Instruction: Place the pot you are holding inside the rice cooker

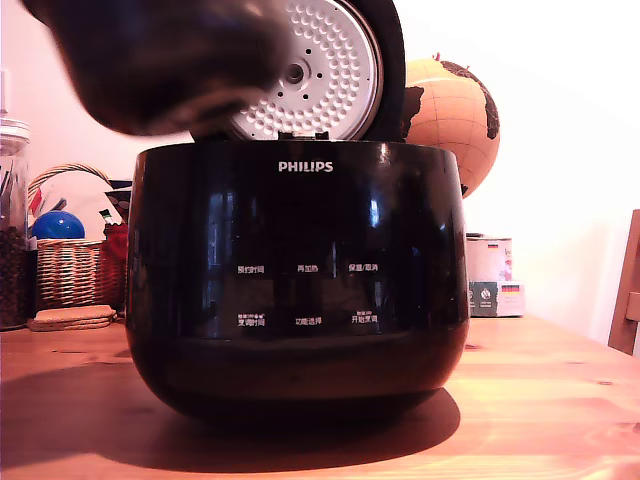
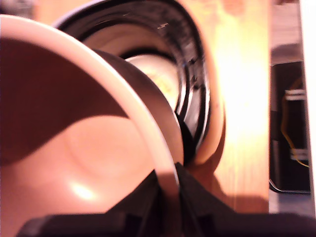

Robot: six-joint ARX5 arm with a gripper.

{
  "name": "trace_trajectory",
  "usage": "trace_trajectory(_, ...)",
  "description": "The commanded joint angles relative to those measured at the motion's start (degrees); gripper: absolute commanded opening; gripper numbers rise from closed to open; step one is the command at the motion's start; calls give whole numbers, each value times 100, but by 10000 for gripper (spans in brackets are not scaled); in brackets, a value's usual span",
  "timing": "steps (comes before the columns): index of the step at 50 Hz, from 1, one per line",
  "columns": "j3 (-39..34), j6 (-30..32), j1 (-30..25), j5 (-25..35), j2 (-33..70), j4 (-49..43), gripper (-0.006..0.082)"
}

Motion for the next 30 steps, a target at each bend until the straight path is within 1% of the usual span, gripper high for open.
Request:
trace_trajectory(1,352,-2,-85,11,109,179,-22)
trace_trajectory(14,1119,11,-413,33,850,107,-22)
trace_trajectory(20,1537,9,-516,68,1204,-184,-24)
trace_trajectory(24,1810,4,-568,72,1434,-544,-24)
trace_trajectory(30,2033,-98,-654,74,1655,-560,-24)
